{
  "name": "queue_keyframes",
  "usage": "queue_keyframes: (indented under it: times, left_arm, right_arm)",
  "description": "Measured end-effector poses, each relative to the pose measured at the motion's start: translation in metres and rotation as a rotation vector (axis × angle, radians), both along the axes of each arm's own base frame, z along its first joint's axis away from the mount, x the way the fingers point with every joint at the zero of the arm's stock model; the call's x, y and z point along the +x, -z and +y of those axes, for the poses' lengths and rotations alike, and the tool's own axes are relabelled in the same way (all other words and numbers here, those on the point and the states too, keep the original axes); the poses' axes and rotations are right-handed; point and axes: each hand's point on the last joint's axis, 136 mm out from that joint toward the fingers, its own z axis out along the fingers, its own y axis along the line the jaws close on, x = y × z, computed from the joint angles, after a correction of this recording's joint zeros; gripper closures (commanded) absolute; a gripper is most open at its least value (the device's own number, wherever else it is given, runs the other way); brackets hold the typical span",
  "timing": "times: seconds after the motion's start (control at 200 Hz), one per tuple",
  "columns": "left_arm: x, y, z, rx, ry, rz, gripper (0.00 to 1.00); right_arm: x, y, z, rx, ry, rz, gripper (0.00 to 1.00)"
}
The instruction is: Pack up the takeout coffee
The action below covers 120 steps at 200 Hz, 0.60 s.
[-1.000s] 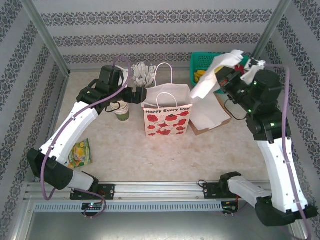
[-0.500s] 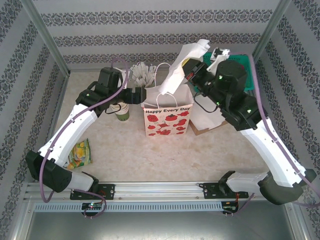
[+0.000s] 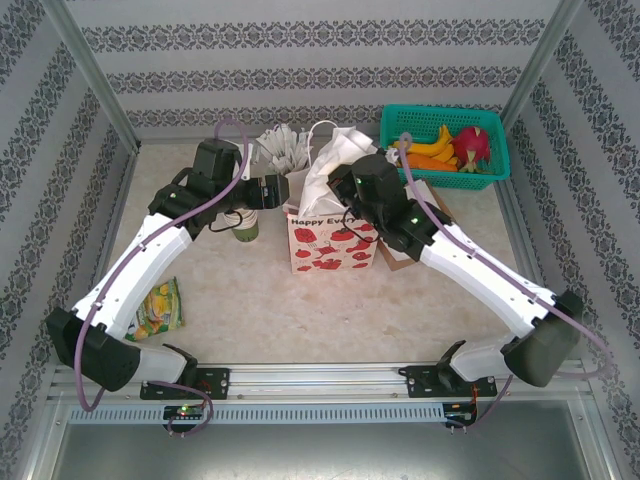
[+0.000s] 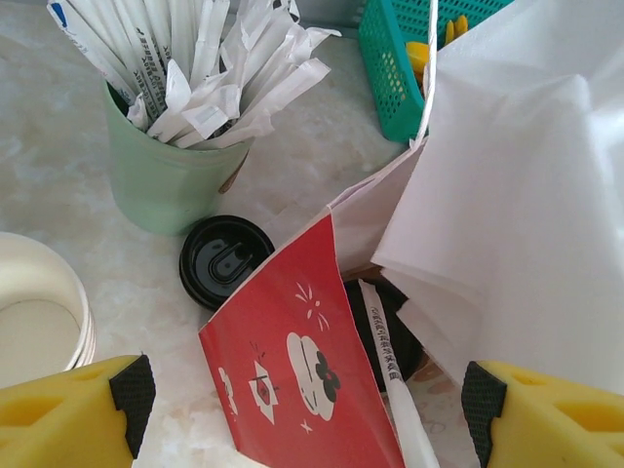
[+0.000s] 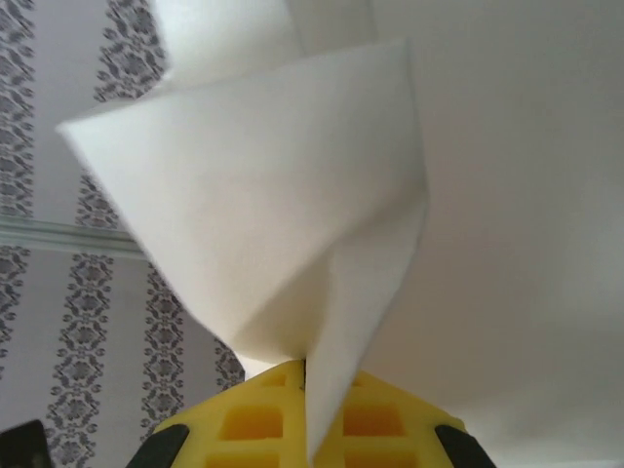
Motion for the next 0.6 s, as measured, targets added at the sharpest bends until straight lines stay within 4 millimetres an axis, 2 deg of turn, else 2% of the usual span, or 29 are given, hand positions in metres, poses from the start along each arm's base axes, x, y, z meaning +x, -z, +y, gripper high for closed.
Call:
queue_keyframes:
  times: [0.135,0.245,0.36,0.46,0.515,0.599]
  left_arm:
    - [0.003,0.007,-0.005,-0.01,0.008,0.023,0.16]
    - [0.004,0.01,-0.006,-0.01,0.011,0.031,0.16]
    - [0.004,0.007,-0.009,-0.023,0.027,0.022,0.16]
    - [0.002,0.006,-0.012,-0.029,0.053,0.021,0.16]
    - [0.001,0.006,-0.015,-0.025,0.074,0.017,0.16]
    - [-0.001,0.006,-0.017,-0.013,0.109,0.004,0.15]
  right_arm:
    - [0.006,0.001,0.02,-0.029,-0.08,-0.004,0.99]
    - [0.004,0.003,0.022,-0.021,-0.098,-0.006,0.97]
    - [0.0,0.033,0.021,-0.04,-0.114,0.053,0.94]
    - [-0.003,0.058,0.018,-0.092,-0.122,0.101,0.73]
    - [-0.004,0.062,0.014,-0.128,-0.138,0.105,0.59]
    - [-0.005,0.06,0.01,-0.187,-0.179,0.097,0.46]
